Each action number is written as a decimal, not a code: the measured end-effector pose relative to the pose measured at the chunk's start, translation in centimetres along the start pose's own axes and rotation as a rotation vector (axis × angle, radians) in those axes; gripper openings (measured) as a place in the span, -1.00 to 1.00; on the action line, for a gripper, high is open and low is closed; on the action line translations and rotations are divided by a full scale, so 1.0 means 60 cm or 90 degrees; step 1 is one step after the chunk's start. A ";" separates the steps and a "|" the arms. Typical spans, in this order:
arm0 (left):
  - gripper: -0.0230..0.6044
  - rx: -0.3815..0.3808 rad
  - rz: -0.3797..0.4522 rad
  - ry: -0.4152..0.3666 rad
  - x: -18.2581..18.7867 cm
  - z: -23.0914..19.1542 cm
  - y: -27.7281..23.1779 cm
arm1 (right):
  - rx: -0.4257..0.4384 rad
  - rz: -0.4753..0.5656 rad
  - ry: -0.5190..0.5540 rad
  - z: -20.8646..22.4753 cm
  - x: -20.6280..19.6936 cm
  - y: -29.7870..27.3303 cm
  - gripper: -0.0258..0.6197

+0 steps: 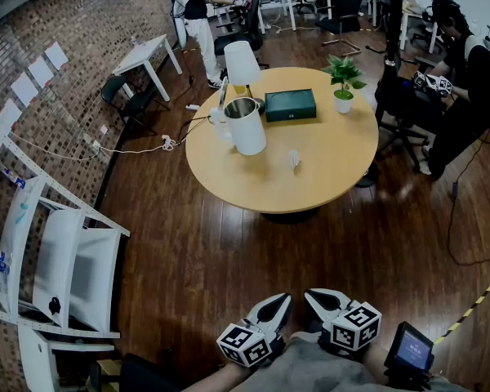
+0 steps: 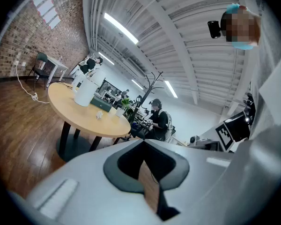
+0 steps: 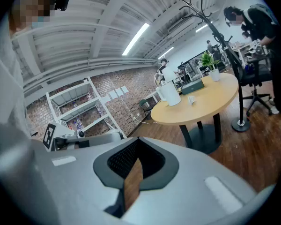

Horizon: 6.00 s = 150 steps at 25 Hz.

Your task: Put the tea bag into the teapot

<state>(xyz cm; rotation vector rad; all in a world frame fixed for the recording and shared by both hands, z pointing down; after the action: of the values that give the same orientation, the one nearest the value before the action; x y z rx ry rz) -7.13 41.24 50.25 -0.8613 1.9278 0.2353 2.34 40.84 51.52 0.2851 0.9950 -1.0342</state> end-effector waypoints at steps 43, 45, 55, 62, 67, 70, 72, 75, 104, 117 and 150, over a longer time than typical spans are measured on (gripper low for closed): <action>-0.93 -0.096 -0.049 0.001 0.349 -0.429 -0.445 | -0.166 0.049 -0.029 0.372 0.364 -0.407 -0.91; -0.93 -0.096 -0.051 0.000 0.354 -0.433 -0.457 | -0.170 0.051 -0.029 0.384 0.373 -0.410 -0.91; -0.93 -0.045 -0.057 -0.030 0.351 -0.440 -0.547 | -0.164 0.037 -0.022 0.476 0.410 -0.402 -0.91; -0.93 -0.007 -0.115 -0.050 0.288 -0.465 -0.618 | -0.179 -0.018 0.000 0.558 0.391 -0.408 -0.91; -0.93 0.025 -0.176 -0.062 0.229 -0.505 -0.658 | -0.183 -0.068 -0.016 0.619 0.348 -0.424 -0.91; -0.93 0.049 -0.204 -0.077 0.198 -0.524 -0.680 | -0.181 -0.087 -0.041 0.650 0.322 -0.431 -0.91; -0.93 0.062 -0.217 -0.097 0.181 -0.531 -0.696 | -0.178 -0.096 -0.054 0.668 0.308 -0.434 -0.91; -0.93 0.082 -0.231 -0.130 0.159 -0.536 -0.711 | -0.175 -0.104 -0.068 0.685 0.294 -0.435 -0.91; -0.86 0.159 -0.201 -0.242 0.143 -0.568 -0.808 | -0.162 -0.119 -0.097 0.766 0.275 -0.449 -0.91; -0.88 0.140 -0.138 -0.237 0.241 -0.530 -0.798 | -0.151 -0.081 -0.043 0.740 0.362 -0.457 -0.91; -0.88 0.157 0.075 -0.279 0.502 -0.435 -0.691 | -0.108 0.074 0.180 0.563 0.609 -0.461 -0.91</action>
<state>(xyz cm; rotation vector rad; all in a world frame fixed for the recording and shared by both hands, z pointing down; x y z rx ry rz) -6.61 -16.13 46.12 -0.4847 1.5567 0.2295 3.49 -15.98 47.53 0.3506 1.2983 -0.8112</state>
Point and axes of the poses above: the fingertips, and each gripper's own axes: y backward along the fingers, z to its right, x out of its top, the point moved 4 cm from there along y, backward along the fingers, and after that the axes turned 6 degrees about x, right-handed, at the moved point
